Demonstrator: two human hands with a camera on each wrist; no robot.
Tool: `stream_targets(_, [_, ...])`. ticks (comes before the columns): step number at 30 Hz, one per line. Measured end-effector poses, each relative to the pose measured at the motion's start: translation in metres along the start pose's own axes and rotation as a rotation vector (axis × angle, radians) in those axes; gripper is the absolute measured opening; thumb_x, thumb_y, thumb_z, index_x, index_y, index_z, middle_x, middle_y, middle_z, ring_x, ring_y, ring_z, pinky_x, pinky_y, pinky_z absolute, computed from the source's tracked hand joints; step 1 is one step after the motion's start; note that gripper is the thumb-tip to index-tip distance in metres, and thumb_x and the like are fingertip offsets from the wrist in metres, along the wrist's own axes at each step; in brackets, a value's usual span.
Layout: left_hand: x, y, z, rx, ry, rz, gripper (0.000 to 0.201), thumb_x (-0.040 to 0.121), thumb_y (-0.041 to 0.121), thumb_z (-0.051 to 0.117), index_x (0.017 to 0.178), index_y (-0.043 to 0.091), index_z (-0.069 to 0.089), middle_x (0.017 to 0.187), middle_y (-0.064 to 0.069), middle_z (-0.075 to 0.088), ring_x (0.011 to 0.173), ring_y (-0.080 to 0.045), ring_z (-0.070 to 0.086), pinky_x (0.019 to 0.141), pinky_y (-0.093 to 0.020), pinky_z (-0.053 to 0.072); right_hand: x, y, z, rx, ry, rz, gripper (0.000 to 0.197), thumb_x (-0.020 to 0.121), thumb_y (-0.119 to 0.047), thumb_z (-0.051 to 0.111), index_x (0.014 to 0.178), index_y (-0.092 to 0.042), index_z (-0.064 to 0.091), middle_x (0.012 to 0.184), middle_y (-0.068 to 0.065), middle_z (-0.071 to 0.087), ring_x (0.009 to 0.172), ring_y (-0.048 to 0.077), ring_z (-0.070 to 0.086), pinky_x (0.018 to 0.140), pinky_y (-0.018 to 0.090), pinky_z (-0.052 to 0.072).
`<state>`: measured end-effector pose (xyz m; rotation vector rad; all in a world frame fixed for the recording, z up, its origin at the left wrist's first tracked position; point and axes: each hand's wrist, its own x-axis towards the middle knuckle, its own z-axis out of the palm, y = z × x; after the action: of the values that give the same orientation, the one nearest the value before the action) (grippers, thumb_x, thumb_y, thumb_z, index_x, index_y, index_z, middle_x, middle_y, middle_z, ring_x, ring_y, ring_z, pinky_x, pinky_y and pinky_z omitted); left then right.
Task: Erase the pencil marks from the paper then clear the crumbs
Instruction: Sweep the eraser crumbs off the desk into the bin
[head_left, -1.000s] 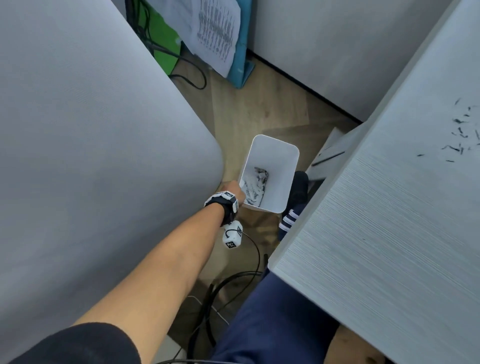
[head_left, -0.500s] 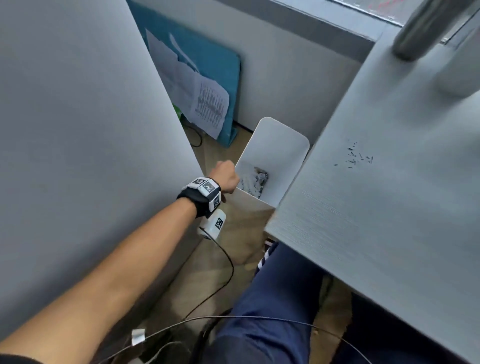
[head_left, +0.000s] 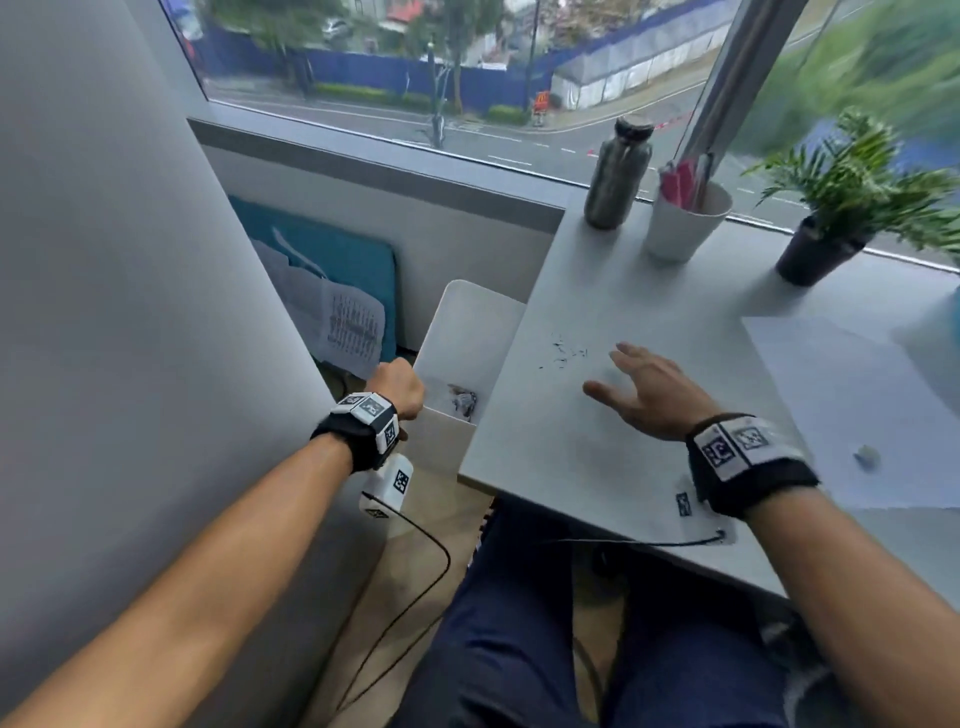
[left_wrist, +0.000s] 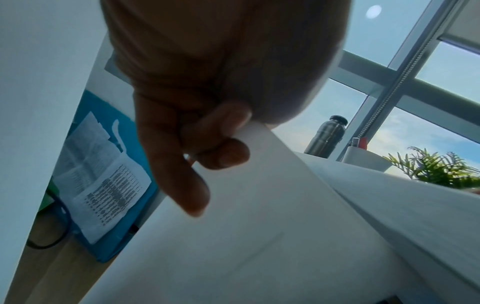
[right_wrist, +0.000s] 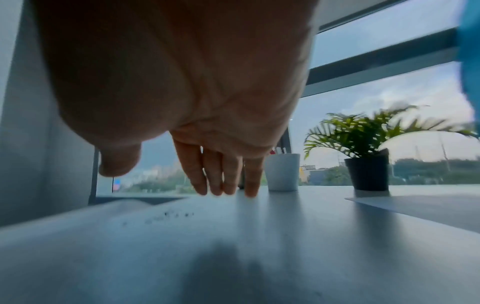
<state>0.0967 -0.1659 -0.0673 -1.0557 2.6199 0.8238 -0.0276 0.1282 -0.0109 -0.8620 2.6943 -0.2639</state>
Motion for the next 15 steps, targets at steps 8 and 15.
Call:
stream_targets(8, [-0.007, 0.011, -0.002, 0.138, 0.041, 0.025, 0.025, 0.091, 0.006, 0.048, 0.105, -0.008, 0.063, 0.118, -0.028, 0.063, 0.106, -0.041, 0.061, 0.085, -0.038, 0.048, 0.024, -0.062, 0.047, -0.025, -0.159, 0.301, 0.128, 0.072, -0.092, 0.026, 0.152, 0.000, -0.012, 0.159, 0.020, -0.020, 0.148, 0.035, -0.018, 0.122, 0.047, -0.004])
stream_targets(15, [-0.009, 0.012, -0.007, 0.185, 0.027, 0.061, 0.019, 0.090, 0.013, 0.057, 0.099, -0.003, 0.063, 0.117, -0.027, 0.064, 0.107, -0.040, 0.061, 0.086, -0.038, 0.048, 0.025, -0.152, 0.071, -0.004, -0.250, -0.071, 0.120, 0.078, -0.086, 0.029, 0.152, -0.003, -0.015, 0.159, 0.015, -0.024, 0.148, 0.029, -0.021, 0.121, 0.046, -0.008])
